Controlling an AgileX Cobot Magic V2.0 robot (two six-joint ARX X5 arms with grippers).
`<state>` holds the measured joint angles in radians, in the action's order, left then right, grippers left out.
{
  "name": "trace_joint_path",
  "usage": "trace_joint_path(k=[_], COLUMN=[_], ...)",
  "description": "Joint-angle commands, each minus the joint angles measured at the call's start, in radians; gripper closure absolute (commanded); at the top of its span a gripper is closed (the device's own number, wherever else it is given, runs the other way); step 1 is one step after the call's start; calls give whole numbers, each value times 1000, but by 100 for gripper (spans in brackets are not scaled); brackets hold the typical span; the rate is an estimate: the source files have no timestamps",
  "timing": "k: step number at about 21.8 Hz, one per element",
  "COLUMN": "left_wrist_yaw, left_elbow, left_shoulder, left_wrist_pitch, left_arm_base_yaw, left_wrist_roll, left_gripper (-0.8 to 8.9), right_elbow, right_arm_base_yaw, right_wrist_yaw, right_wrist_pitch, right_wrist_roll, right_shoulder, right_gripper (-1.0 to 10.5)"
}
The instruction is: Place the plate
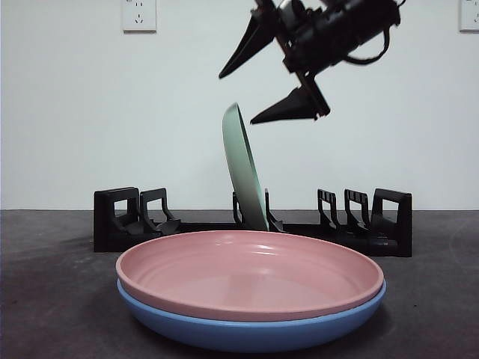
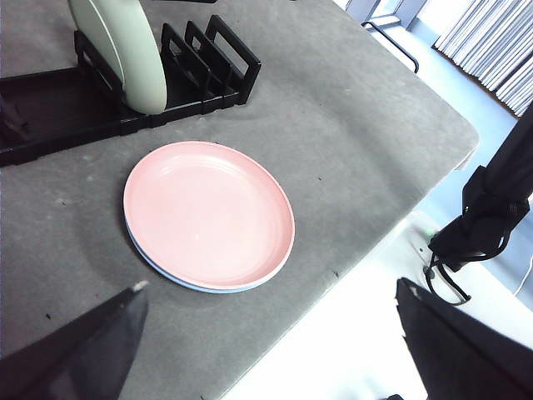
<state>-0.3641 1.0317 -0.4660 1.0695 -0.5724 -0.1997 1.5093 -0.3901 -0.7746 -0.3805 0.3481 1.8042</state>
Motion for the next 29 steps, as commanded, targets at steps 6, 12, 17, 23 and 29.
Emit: trace_joint_path(k=[6,12,17,23,29], left_wrist_yaw=[1,1,1,1,1], left_elbow=[24,24,24,24,24], left_shoulder=[-3,-3,-3,-3,-3], left_wrist_pitch=[6,8,9,7,7], left_arm_base_yaw=[-6,-6,-6,-6,-6], left_wrist_roll=[-3,-3,-3,0,9], left_gripper=[349,349,349,349,349], right_elbow=[23,23,23,30,80], right_arm_base_yaw=[-34,-48,-54,-51,-56], right_wrist_yaw=[60,115,128,121,117], right_wrist_pitch=[91,95,101,102,95], right_wrist_roll=[10,11,14,61,135], right_shoulder=[51,72,72,62,11], right_gripper=[665,797,941,941,940])
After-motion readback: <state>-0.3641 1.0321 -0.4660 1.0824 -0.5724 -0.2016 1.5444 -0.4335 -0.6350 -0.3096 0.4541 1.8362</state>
